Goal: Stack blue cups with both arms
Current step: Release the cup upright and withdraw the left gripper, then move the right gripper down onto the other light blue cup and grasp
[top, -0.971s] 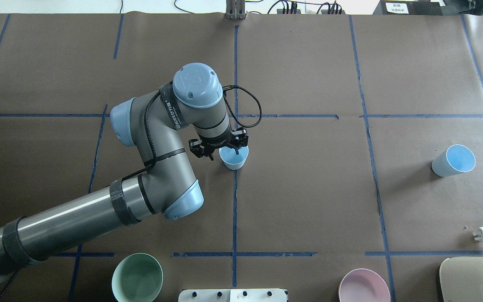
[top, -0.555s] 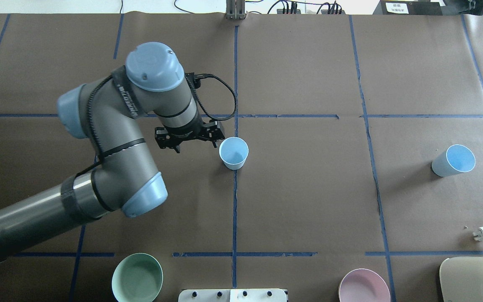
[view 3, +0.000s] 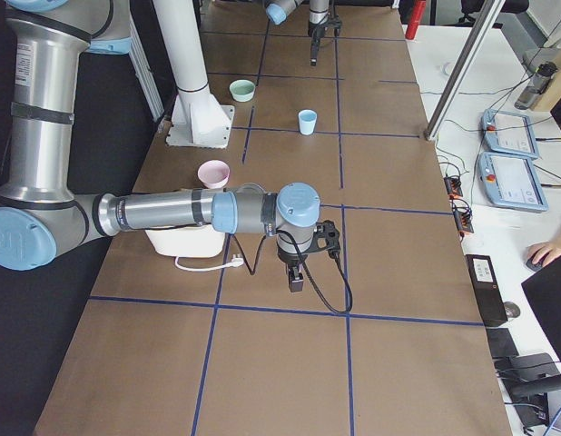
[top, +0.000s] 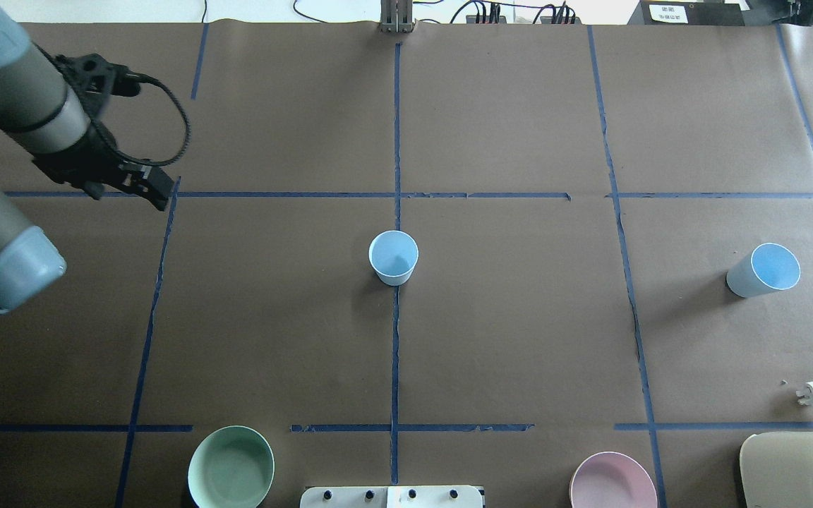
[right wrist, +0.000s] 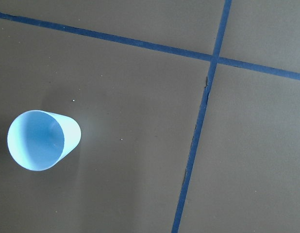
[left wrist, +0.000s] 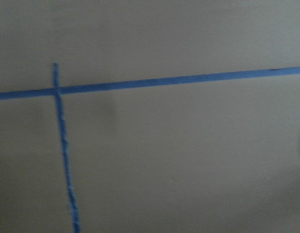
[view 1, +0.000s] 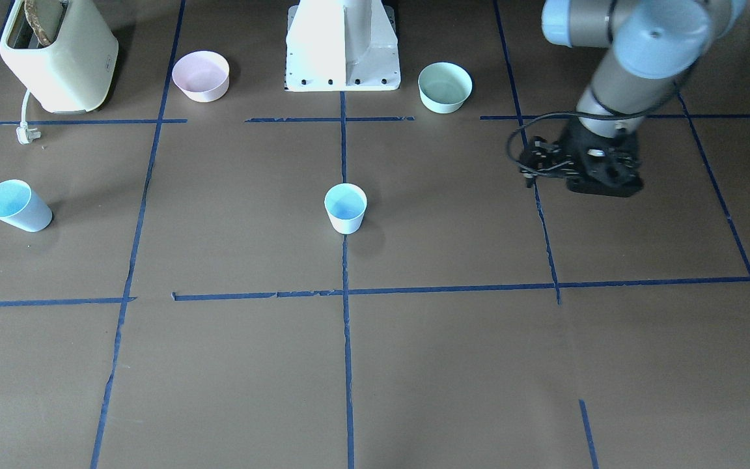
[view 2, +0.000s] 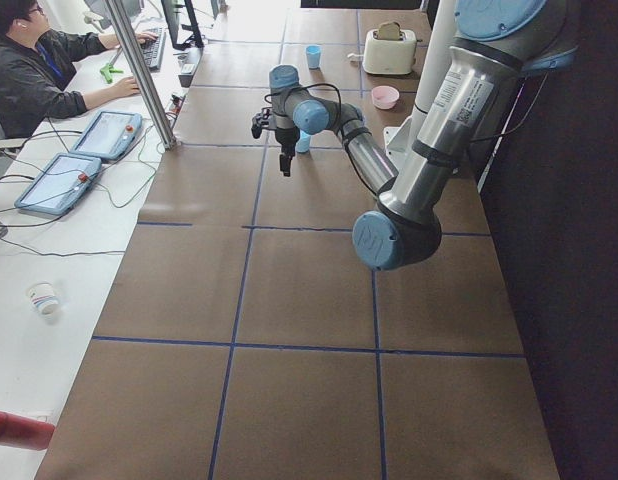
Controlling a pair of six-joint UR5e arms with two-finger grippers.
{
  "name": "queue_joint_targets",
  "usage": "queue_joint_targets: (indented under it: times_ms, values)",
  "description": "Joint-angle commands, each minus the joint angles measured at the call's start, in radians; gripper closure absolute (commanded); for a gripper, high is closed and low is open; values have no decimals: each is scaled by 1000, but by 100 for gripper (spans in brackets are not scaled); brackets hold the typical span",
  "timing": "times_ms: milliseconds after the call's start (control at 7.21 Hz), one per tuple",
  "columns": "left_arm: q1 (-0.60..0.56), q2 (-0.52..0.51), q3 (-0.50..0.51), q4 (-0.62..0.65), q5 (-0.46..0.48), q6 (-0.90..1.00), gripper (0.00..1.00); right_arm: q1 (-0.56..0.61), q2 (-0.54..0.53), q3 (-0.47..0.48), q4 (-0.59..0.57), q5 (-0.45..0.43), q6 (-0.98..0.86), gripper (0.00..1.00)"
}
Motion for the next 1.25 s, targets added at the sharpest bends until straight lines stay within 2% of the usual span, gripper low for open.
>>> queue_joint_targets:
  times_ms: [0, 139, 416, 555, 693, 832, 971, 1109]
  values:
    - [-312, 154, 99, 3, -121, 460, 0, -1, 14, 0, 0, 0, 17, 0]
    - [-422, 191, 184, 1, -125, 628, 0, -1, 17, 1, 0, 0, 26, 0]
    - [-587, 272, 299, -9, -140, 768, 0, -5, 24, 3, 1, 0, 55, 0]
    - [-618, 386, 289, -58, -209, 793, 0, -17, 24, 19, 1, 0, 97, 0]
    - [-620, 451, 280, -136, -244, 764, 0, -49, 26, 45, 5, -2, 172, 0]
    - [-620, 457, 278, -167, -245, 713, 0, -96, 11, 40, 125, -3, 280, 0]
    - [-620, 458, 279, -187, -245, 703, 0, -176, 3, 35, 279, -20, 488, 0]
    - [-620, 457, 279, -187, -245, 703, 0, -246, -12, 21, 399, -55, 613, 0]
